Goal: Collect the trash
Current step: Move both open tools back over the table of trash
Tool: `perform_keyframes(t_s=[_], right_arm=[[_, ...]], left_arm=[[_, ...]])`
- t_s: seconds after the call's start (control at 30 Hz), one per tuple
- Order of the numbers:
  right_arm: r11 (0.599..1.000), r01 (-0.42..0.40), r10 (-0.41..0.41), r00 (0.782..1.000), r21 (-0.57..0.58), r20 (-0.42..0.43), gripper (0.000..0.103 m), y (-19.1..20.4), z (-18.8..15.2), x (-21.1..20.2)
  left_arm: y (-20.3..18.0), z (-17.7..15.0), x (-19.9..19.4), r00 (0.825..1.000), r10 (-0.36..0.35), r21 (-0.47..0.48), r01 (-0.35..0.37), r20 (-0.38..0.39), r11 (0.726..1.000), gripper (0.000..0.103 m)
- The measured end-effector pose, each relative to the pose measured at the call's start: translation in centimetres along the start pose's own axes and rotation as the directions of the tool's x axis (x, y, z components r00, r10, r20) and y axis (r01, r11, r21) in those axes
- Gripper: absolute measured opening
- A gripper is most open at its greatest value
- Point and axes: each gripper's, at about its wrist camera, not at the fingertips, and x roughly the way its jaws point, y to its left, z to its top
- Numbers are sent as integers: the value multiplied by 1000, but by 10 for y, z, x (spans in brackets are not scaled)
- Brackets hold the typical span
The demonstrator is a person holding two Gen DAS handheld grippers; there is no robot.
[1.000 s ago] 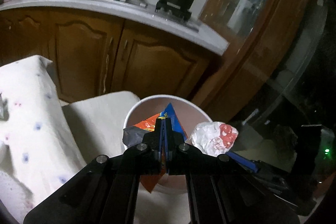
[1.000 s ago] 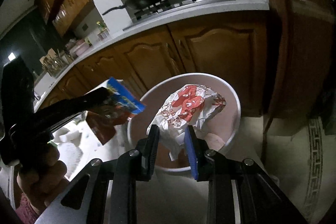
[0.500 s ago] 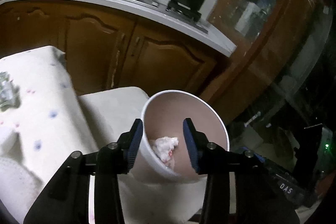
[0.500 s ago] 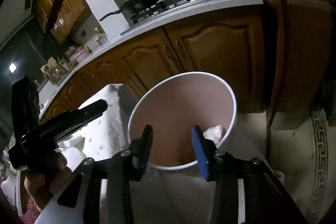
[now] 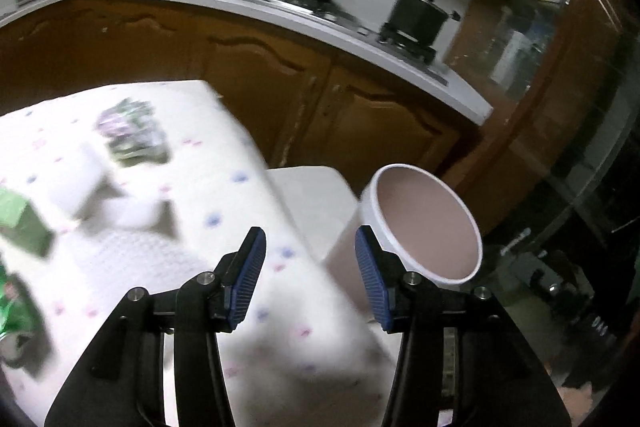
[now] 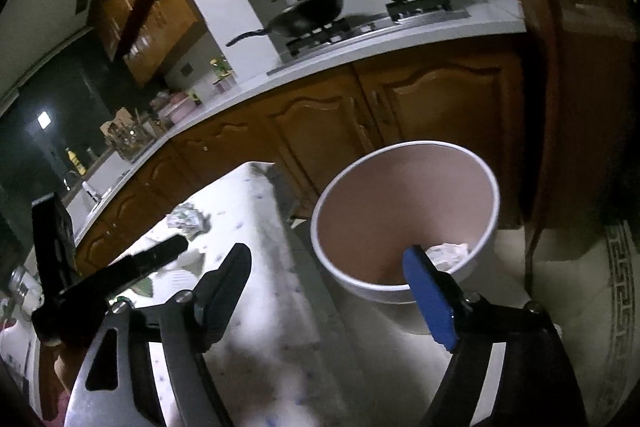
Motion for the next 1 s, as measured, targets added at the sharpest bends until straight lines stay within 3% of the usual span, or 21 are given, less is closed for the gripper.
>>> perform_keyframes(t_s=[0.27,0.6,0.73,0.8,1.0], right_arm=[[997,-71,70,997,-17,-29,96,39,-19,11],[986,-137,128,987,-99,-97,96,88,-47,27],[979,-163,149,981,-120,-123,96,106,-57,34],[976,-177,160,978,-129,-135,96,115,-61,37],[966,-208,179,967,-157,-178,96,137,-72,50]], left_arm=[[55,-23,-46,997,73,-51,-72,30,996,51],[106,-44,-86,983,178,-84,-173,54,981,57],[123,-51,-98,978,198,-103,-192,58,976,60],[130,-54,-104,974,217,-112,-209,66,971,66],[156,-57,-121,965,252,-159,-237,77,958,68]])
